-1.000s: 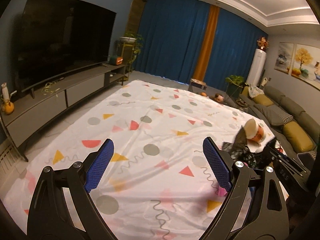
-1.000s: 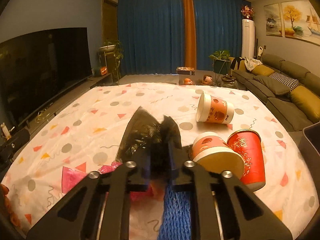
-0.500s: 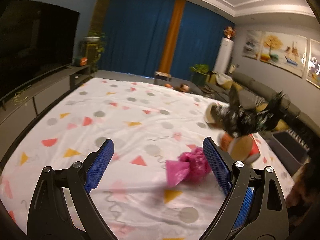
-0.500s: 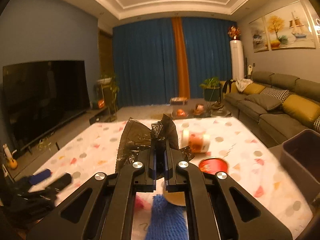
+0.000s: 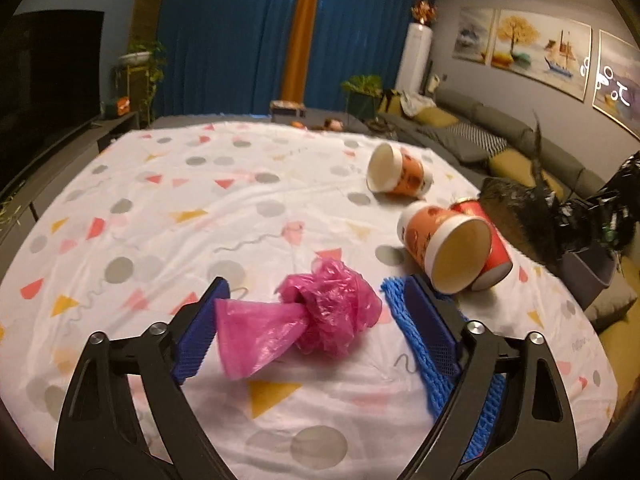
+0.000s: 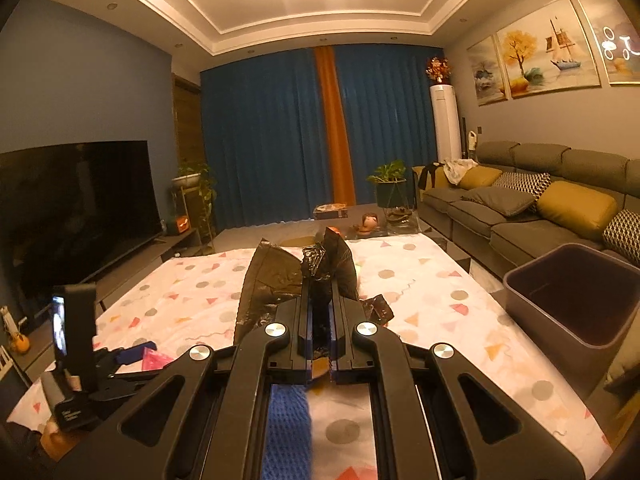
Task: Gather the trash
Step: 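Grasp the black plastic bag with the right tool while the left tool grasps the pink bag, then carry the black bag and pink bag over the grey bin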
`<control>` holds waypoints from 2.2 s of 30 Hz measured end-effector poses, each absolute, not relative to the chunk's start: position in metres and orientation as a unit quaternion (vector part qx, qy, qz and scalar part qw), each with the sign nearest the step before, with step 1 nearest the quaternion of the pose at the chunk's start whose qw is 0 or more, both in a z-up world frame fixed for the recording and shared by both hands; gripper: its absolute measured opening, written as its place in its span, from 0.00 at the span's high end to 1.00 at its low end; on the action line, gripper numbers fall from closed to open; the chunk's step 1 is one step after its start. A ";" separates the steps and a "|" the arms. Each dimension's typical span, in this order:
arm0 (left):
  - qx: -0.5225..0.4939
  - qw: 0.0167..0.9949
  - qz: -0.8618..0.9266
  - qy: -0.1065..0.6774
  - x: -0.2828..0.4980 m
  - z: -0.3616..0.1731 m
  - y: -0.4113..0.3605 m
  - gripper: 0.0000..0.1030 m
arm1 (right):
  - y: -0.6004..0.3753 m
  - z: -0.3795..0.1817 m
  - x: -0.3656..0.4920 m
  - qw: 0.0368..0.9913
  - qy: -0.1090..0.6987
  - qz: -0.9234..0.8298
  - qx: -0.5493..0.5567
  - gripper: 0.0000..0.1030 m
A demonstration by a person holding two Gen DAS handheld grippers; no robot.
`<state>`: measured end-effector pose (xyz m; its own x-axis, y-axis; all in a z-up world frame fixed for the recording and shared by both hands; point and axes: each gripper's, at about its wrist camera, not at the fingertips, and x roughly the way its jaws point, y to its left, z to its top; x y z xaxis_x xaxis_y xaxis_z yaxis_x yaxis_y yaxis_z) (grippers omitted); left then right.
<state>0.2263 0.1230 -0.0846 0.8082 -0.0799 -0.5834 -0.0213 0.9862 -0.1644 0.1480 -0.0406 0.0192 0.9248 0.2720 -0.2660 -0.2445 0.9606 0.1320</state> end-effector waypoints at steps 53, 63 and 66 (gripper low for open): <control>-0.070 0.966 -0.081 0.236 0.173 -0.009 0.025 0.79 | -0.141 0.030 0.096 0.989 0.124 0.062 0.054 0.93; -0.034 0.961 -0.156 0.225 0.206 0.003 -0.067 0.79 | -0.198 0.034 0.120 0.992 0.111 -0.004 0.058 0.93; -0.025 0.958 -0.183 0.220 0.221 0.007 -0.100 0.79 | -0.223 0.036 0.127 0.992 0.104 -0.032 0.059 0.93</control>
